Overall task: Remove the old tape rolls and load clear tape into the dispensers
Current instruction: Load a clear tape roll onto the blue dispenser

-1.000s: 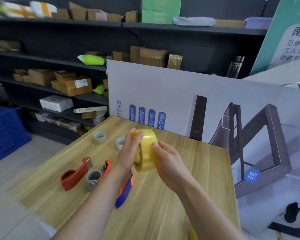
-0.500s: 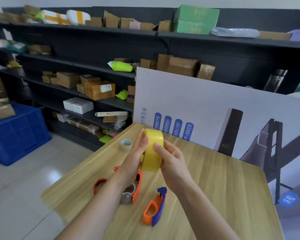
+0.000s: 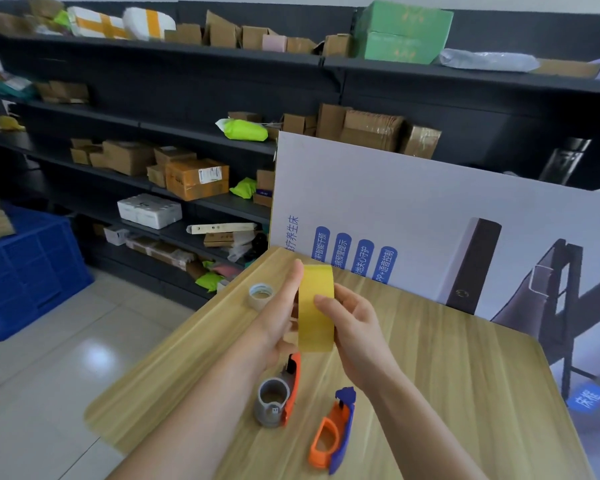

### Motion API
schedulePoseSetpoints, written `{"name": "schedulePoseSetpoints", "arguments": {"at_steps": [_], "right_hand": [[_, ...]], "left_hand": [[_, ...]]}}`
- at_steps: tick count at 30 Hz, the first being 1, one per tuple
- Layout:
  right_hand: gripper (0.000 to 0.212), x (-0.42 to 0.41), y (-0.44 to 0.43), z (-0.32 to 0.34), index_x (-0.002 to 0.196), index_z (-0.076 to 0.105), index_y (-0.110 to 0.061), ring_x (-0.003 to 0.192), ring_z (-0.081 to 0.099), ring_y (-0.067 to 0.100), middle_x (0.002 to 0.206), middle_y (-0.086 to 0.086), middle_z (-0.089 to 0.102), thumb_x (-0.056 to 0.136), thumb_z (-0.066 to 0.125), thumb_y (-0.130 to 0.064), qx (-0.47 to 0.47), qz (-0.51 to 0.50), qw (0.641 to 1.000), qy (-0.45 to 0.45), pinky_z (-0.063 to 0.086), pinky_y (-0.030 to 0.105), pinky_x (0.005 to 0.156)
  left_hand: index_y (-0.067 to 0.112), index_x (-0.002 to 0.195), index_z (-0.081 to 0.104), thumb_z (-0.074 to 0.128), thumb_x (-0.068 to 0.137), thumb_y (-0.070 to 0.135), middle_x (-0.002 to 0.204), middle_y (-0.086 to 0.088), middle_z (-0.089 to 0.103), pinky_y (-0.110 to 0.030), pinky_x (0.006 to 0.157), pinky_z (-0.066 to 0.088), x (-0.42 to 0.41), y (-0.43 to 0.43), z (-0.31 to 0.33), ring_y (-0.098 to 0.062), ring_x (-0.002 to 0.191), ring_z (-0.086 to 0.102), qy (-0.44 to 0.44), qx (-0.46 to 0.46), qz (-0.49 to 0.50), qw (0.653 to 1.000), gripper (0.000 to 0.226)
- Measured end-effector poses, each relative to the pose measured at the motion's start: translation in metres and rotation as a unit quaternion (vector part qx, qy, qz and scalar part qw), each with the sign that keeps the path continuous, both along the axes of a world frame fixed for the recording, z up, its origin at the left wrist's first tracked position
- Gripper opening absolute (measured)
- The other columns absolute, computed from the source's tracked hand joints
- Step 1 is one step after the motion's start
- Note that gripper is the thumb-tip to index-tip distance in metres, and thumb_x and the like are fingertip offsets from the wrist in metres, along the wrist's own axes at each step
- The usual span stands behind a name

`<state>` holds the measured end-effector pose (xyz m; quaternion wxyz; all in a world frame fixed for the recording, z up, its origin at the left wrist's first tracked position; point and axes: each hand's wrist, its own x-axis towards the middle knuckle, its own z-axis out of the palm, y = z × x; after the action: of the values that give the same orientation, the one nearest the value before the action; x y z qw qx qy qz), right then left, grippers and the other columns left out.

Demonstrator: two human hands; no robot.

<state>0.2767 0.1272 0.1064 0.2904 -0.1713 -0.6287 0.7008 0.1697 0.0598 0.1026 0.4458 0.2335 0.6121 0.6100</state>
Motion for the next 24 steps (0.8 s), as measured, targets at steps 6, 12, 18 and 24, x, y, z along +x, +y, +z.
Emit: {"name": "schedulePoseSetpoints", "arguments": {"at_steps": [6, 12, 18, 24], "right_hand": [[0.025, -0.002, 0.027, 0.003, 0.106, 0.068, -0.003, 0.096, 0.070, 0.037, 0.102, 0.024, 0.072, 0.097, 0.053, -0.020, -0.062, -0.031, 0.997, -0.017, 0.054, 0.053, 0.084], [0.025, -0.002, 0.046, 0.005, 0.104, 0.068, 0.000, 0.088, 0.071, 0.029, 0.093, 0.018, 0.074, 0.096, 0.056, -0.020, -0.092, -0.016, 0.995, -0.026, 0.053, 0.051, 0.088], [0.021, -0.008, 0.054, 0.002, 0.089, 0.070, -0.006, 0.082, 0.070, 0.029, 0.084, 0.015, 0.074, 0.096, 0.053, -0.015, -0.105, -0.008, 0.994, -0.039, 0.054, 0.047, 0.083], [0.023, -0.029, 0.054, -0.001, 0.086, 0.072, -0.009, 0.078, 0.073, 0.021, 0.086, 0.012, 0.076, 0.095, 0.051, -0.010, -0.086, -0.018, 0.994, -0.063, 0.056, 0.037, 0.072]], "left_hand": [[0.040, 0.143, 0.032, 0.058, 0.090, 0.039, 0.156, 0.019, 0.017, -0.007, 0.104, 0.028, -0.001, 0.007, -0.007, 0.018, 0.136, 0.015, 0.383, 0.160, -0.053, 0.908, 0.059], [0.042, 0.146, 0.007, 0.083, 0.058, 0.054, 0.155, 0.025, -0.005, -0.027, 0.113, 0.021, -0.016, 0.017, -0.001, 0.007, 0.140, 0.001, 0.600, 0.031, -0.103, 0.793, 0.116], [0.040, 0.139, 0.025, 0.081, 0.055, 0.057, 0.135, 0.019, 0.030, -0.033, 0.095, 0.050, -0.025, 0.037, -0.007, -0.007, 0.124, 0.039, 0.544, 0.026, -0.082, 0.835, 0.102], [0.047, 0.132, 0.035, 0.078, 0.054, 0.064, 0.124, 0.007, 0.053, -0.038, 0.091, 0.053, -0.065, 0.051, -0.007, -0.012, 0.108, 0.057, 0.378, 0.034, -0.141, 0.914, 0.091]]}}
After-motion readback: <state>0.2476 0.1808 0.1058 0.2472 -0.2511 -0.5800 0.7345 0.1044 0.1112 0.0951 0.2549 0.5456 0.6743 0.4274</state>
